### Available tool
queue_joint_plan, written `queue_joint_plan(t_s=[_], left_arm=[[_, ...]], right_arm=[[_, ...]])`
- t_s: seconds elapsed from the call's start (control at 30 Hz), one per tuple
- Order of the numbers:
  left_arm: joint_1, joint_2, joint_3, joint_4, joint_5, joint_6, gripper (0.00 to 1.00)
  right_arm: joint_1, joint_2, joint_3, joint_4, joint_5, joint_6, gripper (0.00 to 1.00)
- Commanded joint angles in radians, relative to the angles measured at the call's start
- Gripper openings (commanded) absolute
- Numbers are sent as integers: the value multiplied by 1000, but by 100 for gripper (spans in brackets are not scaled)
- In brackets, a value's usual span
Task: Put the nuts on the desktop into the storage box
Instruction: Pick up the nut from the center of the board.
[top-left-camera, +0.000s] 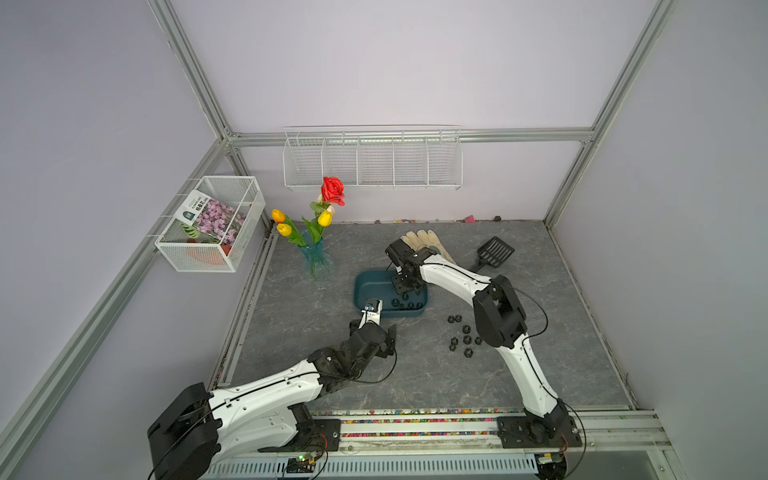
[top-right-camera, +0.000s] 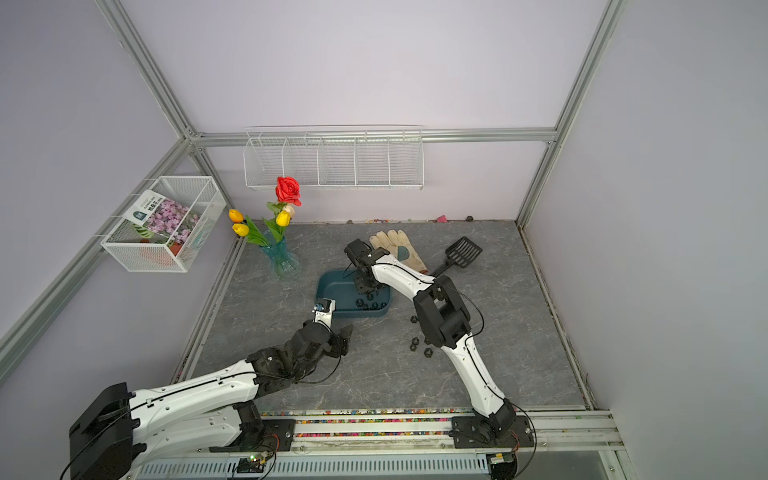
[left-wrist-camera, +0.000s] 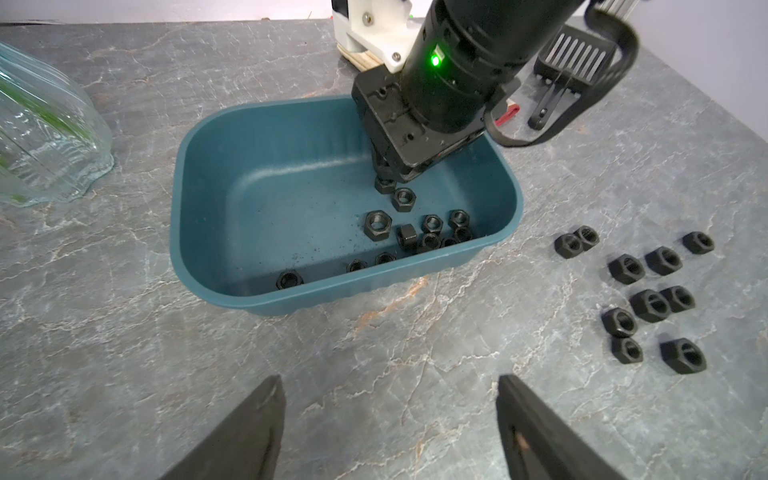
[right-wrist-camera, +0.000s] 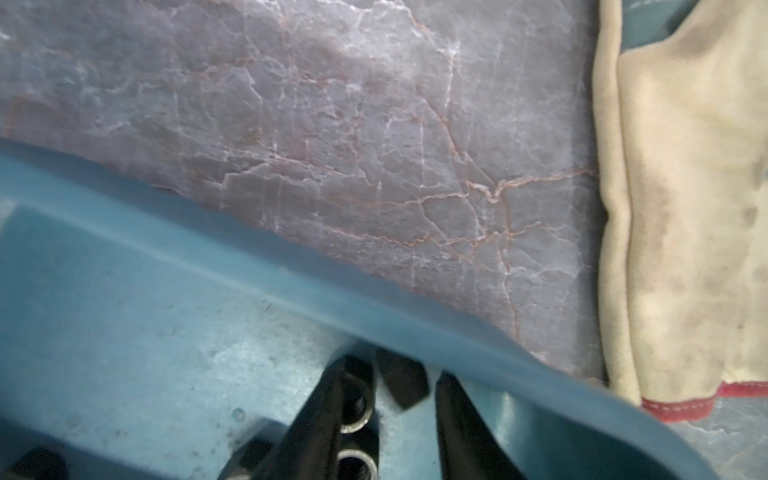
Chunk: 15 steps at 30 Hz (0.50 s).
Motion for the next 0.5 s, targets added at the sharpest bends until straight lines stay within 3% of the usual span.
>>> queue_joint_plan(t_s=[0.0,0.23,0.47], left_arm=[[5,33,48,-7,18,25,82],[5,50,106,-14,51,50,84],[1,46,145,22,196,137,85]], right_arm=[[3,-24,-28,-23,3,-5,44],[31,-177,-100,-45,40,-12,47],[23,-424,-307,-45,130,43,49]])
